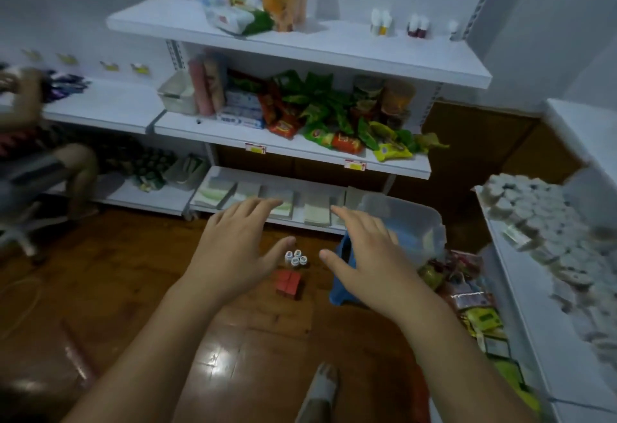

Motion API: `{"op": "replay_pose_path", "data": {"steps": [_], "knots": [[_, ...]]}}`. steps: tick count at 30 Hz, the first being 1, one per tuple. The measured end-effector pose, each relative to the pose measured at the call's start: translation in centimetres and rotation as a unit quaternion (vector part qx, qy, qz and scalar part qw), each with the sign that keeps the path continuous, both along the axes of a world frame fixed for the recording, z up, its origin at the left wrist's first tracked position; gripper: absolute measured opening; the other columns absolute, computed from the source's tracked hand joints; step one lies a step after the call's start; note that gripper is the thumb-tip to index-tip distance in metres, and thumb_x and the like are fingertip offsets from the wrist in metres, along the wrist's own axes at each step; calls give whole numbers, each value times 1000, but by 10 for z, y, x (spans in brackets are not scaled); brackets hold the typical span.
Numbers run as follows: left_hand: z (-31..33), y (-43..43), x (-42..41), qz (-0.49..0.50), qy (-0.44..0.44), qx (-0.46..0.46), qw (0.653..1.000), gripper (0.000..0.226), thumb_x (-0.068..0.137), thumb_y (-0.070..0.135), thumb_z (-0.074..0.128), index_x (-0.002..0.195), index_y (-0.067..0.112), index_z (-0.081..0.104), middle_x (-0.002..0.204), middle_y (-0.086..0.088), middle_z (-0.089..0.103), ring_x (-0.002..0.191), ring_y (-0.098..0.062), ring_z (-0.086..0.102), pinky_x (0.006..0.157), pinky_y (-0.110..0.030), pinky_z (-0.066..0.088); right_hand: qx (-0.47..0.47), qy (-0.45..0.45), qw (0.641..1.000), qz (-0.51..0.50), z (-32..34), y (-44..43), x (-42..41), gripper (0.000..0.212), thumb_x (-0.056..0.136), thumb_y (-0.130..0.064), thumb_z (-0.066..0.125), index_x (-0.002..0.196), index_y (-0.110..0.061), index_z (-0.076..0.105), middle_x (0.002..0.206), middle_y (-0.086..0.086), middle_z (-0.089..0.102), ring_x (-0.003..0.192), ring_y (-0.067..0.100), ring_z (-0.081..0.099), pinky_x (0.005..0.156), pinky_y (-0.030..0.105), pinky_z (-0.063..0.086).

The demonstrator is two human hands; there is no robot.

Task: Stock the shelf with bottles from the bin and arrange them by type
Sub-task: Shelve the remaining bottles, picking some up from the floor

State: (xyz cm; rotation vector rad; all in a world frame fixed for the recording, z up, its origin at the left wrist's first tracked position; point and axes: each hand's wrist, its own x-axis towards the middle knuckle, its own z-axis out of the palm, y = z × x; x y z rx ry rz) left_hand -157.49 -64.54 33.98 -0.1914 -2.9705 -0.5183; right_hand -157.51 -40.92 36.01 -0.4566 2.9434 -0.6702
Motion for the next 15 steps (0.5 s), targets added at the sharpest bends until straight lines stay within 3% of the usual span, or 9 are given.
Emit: {"op": "replay_pose_path", "data": {"steps": [10, 15], "knots": [[-78, -13, -151, 44, -69, -24, 996, 62, 98, 65, 52, 152, 39, 38, 149, 15, 50, 141, -12, 45, 117, -42, 39, -8, -70, 997, 28, -92, -9, -179, 70, 101, -53, 54, 160, -35, 23, 161, -10, 32, 151, 14, 25, 124, 47, 24], [-140, -18, -205, 54, -140, -5, 989, 59, 98, 61, 56, 151, 38, 41, 146, 13, 52, 134, -13, 51, 110, -44, 46, -28, -125, 992, -1, -147, -11, -245, 65, 99, -50, 59, 156, -35, 31, 157, -9, 39, 147, 16, 34, 120, 48, 36]]}}
